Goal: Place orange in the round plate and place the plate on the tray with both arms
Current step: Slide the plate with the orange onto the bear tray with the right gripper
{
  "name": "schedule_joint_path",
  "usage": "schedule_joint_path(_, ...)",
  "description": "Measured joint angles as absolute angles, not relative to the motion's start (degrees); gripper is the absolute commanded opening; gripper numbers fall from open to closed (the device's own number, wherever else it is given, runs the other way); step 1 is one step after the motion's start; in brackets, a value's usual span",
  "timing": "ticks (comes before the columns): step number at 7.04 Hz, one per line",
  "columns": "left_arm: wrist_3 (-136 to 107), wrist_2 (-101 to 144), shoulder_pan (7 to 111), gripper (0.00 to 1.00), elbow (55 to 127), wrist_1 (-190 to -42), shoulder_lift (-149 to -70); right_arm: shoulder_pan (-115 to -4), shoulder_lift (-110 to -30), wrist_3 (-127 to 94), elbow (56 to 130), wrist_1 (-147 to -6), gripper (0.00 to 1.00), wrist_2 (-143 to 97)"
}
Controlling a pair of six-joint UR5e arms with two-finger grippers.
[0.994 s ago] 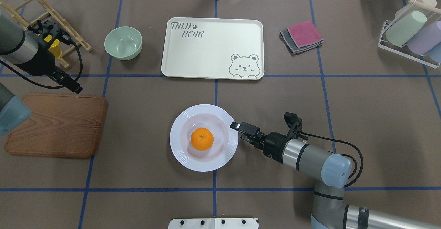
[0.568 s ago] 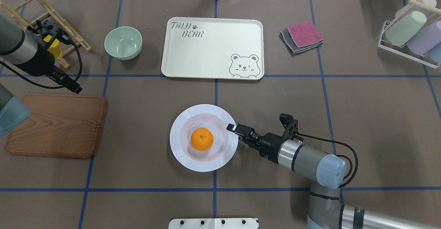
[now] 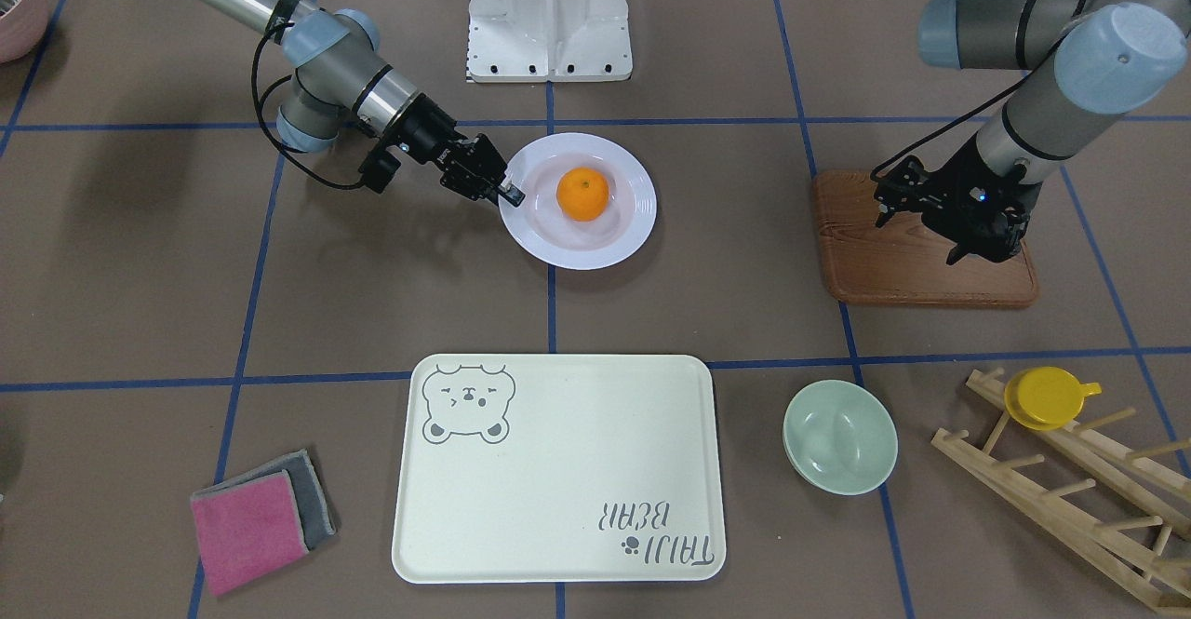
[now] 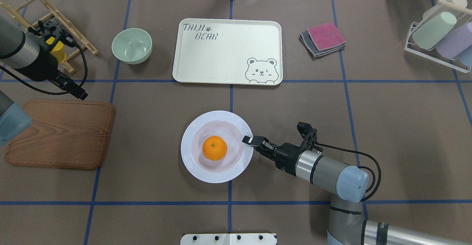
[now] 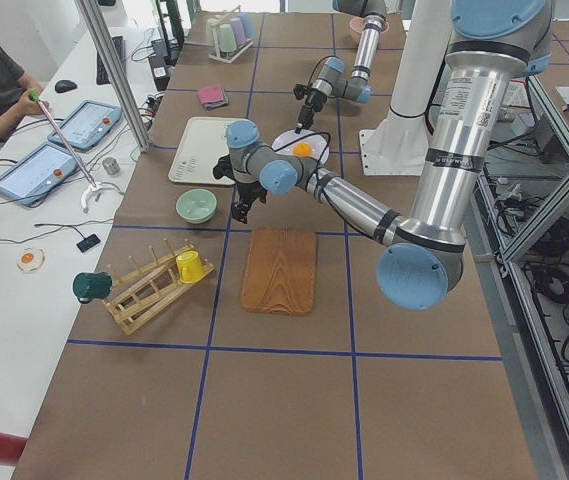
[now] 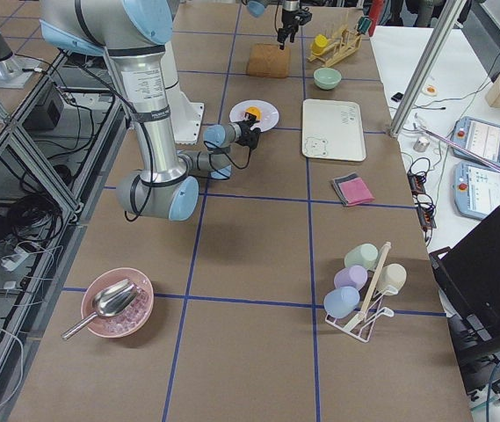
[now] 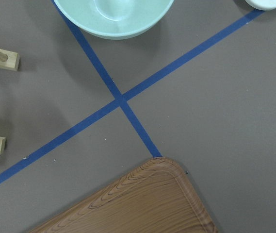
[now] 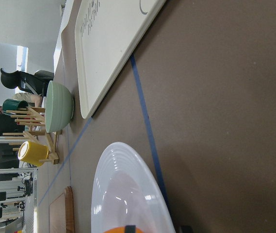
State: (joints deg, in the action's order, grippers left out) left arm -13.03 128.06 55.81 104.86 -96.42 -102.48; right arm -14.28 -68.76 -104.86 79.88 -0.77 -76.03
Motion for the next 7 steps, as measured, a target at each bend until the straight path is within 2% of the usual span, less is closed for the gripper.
schedule_joint_path(7, -13.10, 128.06, 55.81, 0.99, 105.38, -96.36, -102.48, -15.01, -65.79, -107.25, 81.58, -0.30, 0.00, -60.66)
